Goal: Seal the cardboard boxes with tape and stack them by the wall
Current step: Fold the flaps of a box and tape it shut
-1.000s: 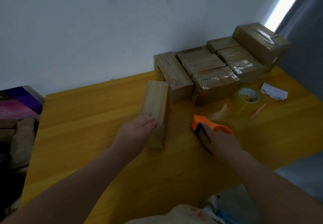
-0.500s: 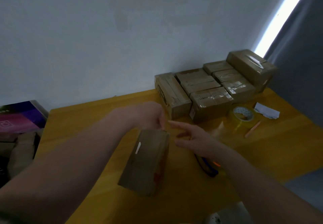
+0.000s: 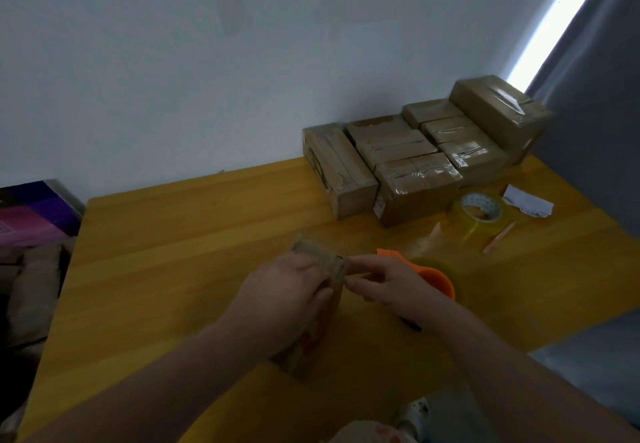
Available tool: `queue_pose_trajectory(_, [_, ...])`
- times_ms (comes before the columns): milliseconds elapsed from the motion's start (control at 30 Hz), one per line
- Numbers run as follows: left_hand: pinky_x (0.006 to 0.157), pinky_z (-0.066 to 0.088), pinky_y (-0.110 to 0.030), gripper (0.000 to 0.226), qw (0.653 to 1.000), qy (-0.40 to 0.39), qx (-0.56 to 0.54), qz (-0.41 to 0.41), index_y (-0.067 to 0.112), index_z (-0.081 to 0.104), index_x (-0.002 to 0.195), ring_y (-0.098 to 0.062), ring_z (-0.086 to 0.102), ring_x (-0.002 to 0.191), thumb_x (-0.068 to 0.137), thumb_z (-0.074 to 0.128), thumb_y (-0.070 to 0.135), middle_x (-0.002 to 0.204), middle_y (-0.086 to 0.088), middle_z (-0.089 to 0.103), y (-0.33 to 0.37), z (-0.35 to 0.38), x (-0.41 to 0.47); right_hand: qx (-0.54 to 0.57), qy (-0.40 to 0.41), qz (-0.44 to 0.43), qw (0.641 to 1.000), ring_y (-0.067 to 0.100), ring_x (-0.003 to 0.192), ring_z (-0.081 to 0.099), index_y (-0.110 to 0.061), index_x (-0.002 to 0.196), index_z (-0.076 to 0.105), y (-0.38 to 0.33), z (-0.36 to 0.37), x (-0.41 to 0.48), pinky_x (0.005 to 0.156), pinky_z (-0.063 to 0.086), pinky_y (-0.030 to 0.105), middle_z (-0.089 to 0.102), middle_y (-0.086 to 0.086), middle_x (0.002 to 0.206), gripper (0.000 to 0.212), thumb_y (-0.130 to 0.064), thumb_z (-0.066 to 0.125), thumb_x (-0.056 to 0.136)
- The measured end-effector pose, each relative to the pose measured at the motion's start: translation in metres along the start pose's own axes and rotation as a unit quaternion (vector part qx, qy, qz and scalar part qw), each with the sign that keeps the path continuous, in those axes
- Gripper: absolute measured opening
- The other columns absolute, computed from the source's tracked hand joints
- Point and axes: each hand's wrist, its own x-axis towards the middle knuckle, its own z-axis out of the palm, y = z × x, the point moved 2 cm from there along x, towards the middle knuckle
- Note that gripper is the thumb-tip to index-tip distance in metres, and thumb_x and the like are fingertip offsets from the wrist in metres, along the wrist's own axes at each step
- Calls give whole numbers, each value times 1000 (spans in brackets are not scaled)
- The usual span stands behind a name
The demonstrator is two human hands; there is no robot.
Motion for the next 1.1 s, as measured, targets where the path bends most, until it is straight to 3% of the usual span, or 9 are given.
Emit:
queue_pose_trajectory(67, [115, 14, -22, 51, 997, -73, -18, -5, 25, 36, 147, -9, 26, 141, 99, 38, 44, 153, 12, 31, -7, 19, -11, 17, 6, 4, 1000, -4, 90, 63, -26, 124, 63, 3, -1, 0, 73, 51, 19, 67, -14, 111, 34, -18, 65, 91])
queue_pose_trajectory(133, [116, 1, -26, 59, 997, -75, -21, 13, 23, 35, 147, -8, 23, 144, 96, 30, 51, 155, 10, 28, -8, 22, -15, 51, 6, 2, 999, -6, 91, 63, -25, 120, 66, 5, -1, -1, 73, 50, 17, 69, -14, 105, 31, -17, 65, 90])
queue_pose_trajectory(233, [105, 32, -40, 55, 998, -38, 21, 36, 20, 63, 125, -14, 56, 122, 86, 37, 48, 131, 5, 60, -13, 24, -19, 101, 9, -5, 995, -2, 98, 64, -15, 121, 67, 8, 3, 2, 76, 47, 13, 71, -7, 109, 32, -14, 65, 89])
queue_pose_trajectory(300, [99, 42, -43, 51, 999, -24, 15, 40, 19, 67, 119, -14, 60, 117, 85, 41, 46, 125, 4, 64, -13, 26, -21, 122, 9, -5, 993, 4, 106, 64, -13, 122, 66, 10, 7, 5, 80, 48, 14, 71, -3, 114, 35, -16, 66, 87])
queue_pose_trajectory(467, [99, 42, -48, 46, 999, 18, 0, 47, 15, 70, 112, -16, 62, 113, 84, 46, 43, 119, 0, 68, -15, 32, -25, 151, 2, -30, 988, 9, 112, 63, -21, 116, 68, 8, 19, 5, 95, 50, 24, 71, -4, 115, 42, -31, 70, 76])
queue_pose_trajectory(600, [99, 41, -50, 46, 998, 40, -2, 55, 13, 70, 112, -18, 63, 112, 84, 47, 41, 117, -2, 69, -15, 34, -25, 142, 75, -33, 986, 10, 105, 66, -23, 109, 72, 8, 30, 6, 85, 53, 23, 73, -5, 107, 33, -33, 74, 77])
queue_pose_trajectory(800, [99, 40, -47, 48, 998, 32, 16, 58, 14, 71, 110, -16, 63, 111, 83, 45, 43, 116, -1, 69, -16, 35, -25, 90, 184, -65, 977, 2, 86, 68, -24, 98, 73, 1, 40, 5, 69, 51, 16, 74, -9, 88, 12, -21, 70, 87])
queue_pose_trajectory(1000, [97, 43, -47, 47, 997, 49, 16, 60, 14, 73, 104, -15, 65, 109, 82, 45, 44, 113, 0, 70, -14, 35, -24, 14, 260, -75, 963, -3, 81, 66, -16, 99, 76, 1, 38, 9, 68, 51, 14, 70, -16, 82, 16, -25, 66, 91])
queue_pose_trajectory(1100, [99, 41, -45, 47, 997, 51, 14, 61, 15, 72, 107, -15, 64, 111, 83, 44, 44, 114, 0, 70, -14, 36, -24, -34, 279, -106, 954, 4, 57, 56, -13, 72, 73, 0, 38, 9, 51, 38, 13, 57, -12, 57, 30, -28, 61, 95])
